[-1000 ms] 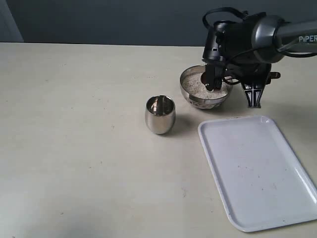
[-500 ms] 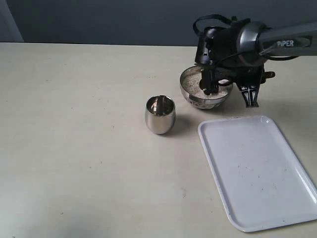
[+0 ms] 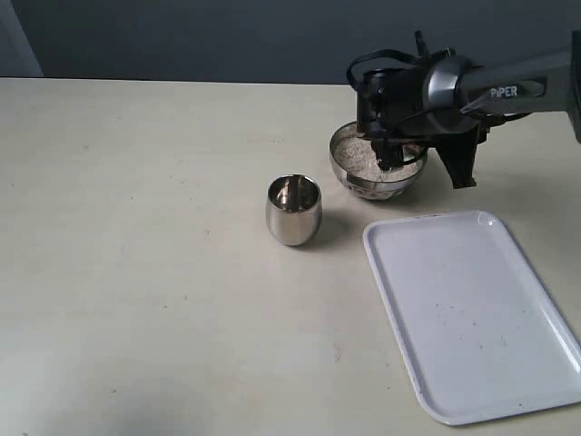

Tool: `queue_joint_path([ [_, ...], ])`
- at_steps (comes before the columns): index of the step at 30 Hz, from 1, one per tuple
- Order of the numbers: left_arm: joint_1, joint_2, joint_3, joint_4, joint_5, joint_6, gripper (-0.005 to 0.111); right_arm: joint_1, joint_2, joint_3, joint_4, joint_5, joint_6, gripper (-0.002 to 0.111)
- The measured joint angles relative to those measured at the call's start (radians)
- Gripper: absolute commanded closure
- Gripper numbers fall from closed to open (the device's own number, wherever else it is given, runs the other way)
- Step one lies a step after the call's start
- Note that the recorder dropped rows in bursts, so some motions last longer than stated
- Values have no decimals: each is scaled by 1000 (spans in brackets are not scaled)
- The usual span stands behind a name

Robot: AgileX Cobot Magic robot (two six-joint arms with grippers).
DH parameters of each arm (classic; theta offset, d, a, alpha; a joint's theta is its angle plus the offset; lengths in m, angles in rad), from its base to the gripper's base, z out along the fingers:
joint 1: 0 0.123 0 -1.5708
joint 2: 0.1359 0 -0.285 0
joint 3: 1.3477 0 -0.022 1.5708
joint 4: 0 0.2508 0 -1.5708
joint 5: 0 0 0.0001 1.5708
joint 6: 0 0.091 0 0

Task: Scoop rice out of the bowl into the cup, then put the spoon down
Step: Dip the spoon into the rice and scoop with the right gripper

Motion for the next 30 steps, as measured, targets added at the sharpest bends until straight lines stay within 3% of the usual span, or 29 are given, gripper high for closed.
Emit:
queue_joint_path([
  [22, 0, 0, 0, 0, -2, 0, 106, 4, 30, 0, 36, -38, -7, 108],
  [30, 0, 0, 0, 0, -2, 0, 106, 18, 30, -2, 100, -46, -94, 108],
])
